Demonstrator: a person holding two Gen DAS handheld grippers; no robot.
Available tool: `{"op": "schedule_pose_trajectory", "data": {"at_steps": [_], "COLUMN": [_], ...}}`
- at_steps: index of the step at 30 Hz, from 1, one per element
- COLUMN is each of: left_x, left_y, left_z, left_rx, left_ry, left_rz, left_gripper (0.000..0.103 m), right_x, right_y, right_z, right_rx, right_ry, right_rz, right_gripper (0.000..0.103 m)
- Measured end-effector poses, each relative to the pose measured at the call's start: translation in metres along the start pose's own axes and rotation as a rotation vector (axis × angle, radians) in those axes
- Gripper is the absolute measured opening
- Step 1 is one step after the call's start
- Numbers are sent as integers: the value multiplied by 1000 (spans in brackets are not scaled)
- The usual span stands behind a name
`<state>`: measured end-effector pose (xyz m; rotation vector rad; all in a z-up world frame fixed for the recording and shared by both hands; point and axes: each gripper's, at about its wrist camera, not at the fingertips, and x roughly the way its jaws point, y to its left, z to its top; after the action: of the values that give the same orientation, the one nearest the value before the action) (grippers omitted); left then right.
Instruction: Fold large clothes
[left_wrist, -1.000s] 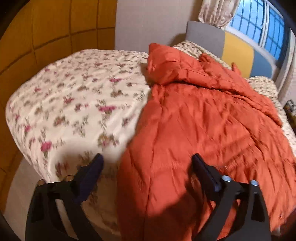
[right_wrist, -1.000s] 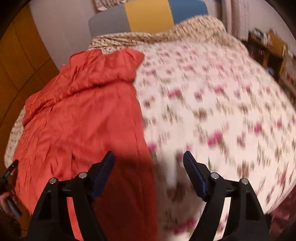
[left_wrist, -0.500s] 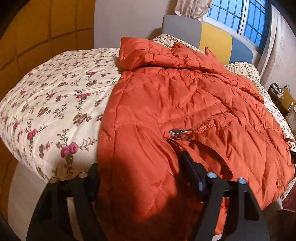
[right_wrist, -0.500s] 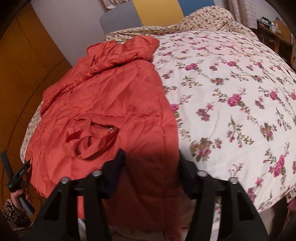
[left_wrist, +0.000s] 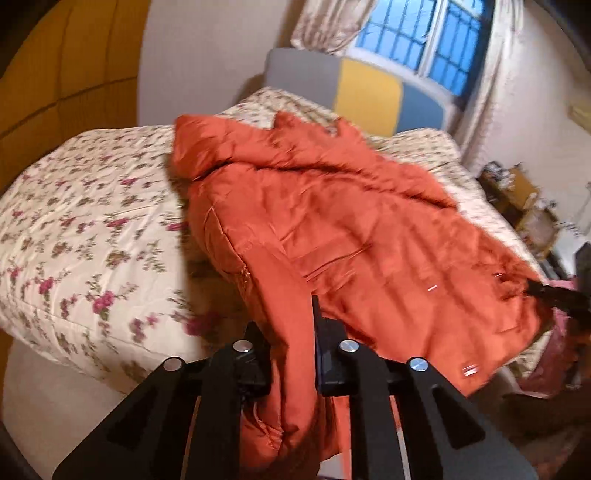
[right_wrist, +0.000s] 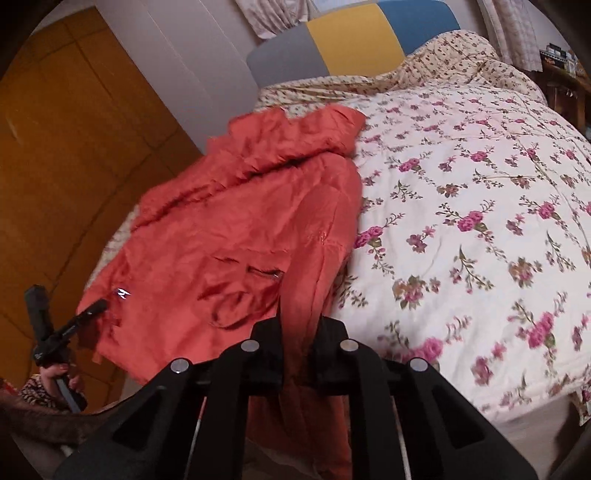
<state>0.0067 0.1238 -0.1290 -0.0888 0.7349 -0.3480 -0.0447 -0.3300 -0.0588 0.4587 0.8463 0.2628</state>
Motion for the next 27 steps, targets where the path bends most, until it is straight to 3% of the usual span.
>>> {"op": "schedule_pose_trajectory", "data": {"at_steps": [4, 9, 17, 27], "left_x": [-21, -23, -8, 45], "left_y": [4, 15, 36, 50], "left_z": [8, 31, 95, 155], "left_rx": [-77, -189, -266, -327], "left_ry": [-28, -62, -134, -122], "left_rz": [-115, -167, -176, -154], "left_gripper": [13, 13, 13, 13], "right_x": [-29, -30, -9, 47], "right_y": [5, 2, 1, -28], "right_z": [2, 26, 83, 151], "right_rx": [28, 114, 165, 263], "right_ry": [-37, -81, -122, -95], "right_rz": [87, 175, 200, 192], "right_gripper": [10, 10, 10, 10]}}
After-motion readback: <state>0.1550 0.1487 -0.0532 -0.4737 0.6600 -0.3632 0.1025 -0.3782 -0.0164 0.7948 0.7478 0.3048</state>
